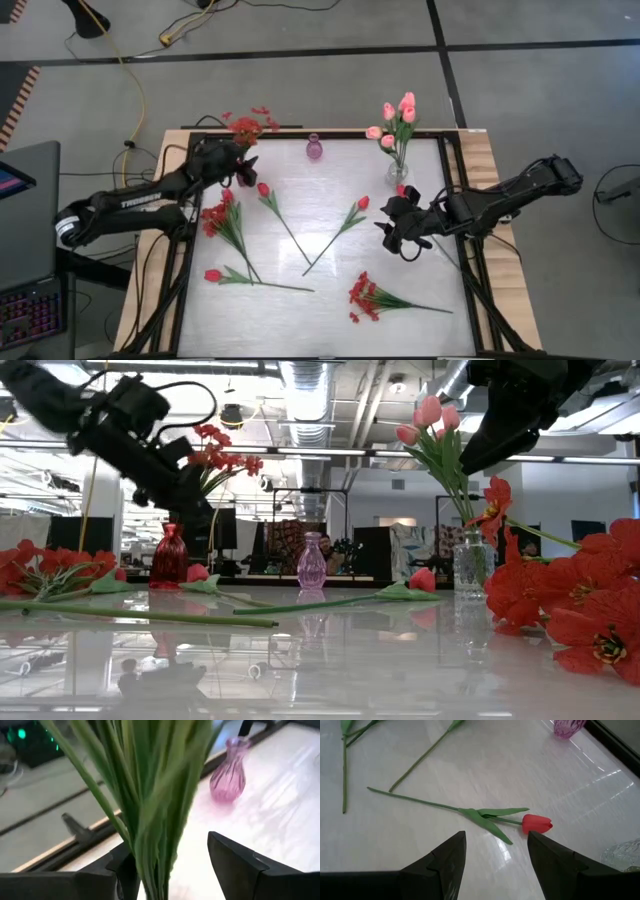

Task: Sort flowers into vase by color
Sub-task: Put the right red flowers into the red vase

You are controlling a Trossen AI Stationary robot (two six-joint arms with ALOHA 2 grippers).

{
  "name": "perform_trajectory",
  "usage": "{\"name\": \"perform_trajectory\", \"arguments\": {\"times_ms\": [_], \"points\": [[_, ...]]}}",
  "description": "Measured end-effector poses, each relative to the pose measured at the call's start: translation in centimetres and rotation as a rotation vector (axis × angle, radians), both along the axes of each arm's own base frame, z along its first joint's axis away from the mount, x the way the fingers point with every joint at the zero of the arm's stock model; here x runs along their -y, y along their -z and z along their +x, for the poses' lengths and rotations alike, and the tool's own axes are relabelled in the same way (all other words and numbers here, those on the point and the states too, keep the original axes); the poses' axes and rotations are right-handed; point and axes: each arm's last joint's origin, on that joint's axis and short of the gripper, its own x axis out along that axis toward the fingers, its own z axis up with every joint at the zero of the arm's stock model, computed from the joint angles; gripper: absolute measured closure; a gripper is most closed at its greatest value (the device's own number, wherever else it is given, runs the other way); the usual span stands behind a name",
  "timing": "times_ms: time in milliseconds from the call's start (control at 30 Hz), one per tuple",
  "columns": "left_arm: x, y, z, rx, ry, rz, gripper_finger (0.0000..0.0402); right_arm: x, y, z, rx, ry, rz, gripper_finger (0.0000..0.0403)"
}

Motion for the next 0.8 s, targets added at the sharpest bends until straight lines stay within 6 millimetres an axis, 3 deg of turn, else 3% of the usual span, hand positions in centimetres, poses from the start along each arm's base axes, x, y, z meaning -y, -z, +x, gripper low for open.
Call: {"name": "perform_trajectory", "arguments": {"times_ms": [300,500,800], "points": [[0.9,-4.8,-0.1,-0.198,-0.046,-0.147,0.0197,0.0,0.0,0.0,-0.009,-0.018,-0.018,0.0164],[3.0,-6.9,-1.3,-0.165,-0.021,-0.205,0.0197,0.0,0.0,0.0,-0.014,-0.03,-0.03,0.0164],[6.6,-8.1,-3.2,-0.032,0.135,-0.294,0.0197,-0.2,-0.2,0.3,0.017,-0.06,0.017,0.0164]]}}
